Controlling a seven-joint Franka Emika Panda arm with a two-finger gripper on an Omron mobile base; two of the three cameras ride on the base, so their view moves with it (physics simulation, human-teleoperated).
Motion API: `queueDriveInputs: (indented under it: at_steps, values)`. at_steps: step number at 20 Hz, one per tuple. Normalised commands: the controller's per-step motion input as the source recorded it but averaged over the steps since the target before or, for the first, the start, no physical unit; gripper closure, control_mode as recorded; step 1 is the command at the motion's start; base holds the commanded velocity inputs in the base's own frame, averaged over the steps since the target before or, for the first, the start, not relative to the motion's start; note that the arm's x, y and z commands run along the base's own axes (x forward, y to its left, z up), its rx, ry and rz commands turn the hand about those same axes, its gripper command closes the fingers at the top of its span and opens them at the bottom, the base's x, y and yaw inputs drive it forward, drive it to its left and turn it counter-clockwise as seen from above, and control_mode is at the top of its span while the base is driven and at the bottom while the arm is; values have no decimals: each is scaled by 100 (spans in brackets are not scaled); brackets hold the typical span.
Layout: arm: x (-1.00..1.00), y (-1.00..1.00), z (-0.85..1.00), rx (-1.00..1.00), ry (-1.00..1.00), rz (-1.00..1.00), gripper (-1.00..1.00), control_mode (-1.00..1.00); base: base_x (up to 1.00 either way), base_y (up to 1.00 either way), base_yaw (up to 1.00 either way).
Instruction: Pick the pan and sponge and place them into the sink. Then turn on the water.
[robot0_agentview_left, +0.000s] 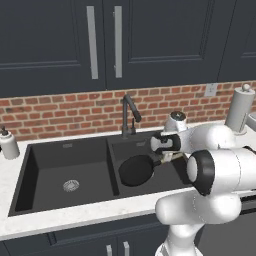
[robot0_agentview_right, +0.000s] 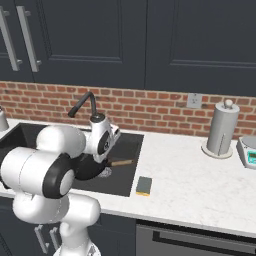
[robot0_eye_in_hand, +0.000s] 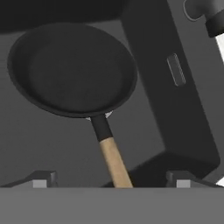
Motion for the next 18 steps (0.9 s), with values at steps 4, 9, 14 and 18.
queueDriveInputs:
  at_steps: [4,9,14,18]
  values:
    - [-6,-14,74,0,0,-6,-100,-100,0,0,0]
    - [-13,-40,30,0,0,-11,-100,-100,0,0,0]
    - [-23,-37,5,0,-5,-15,-100,-100,0,0,0]
    - [-26,-34,0,0,-2,-21,-100,-100,0,0,0]
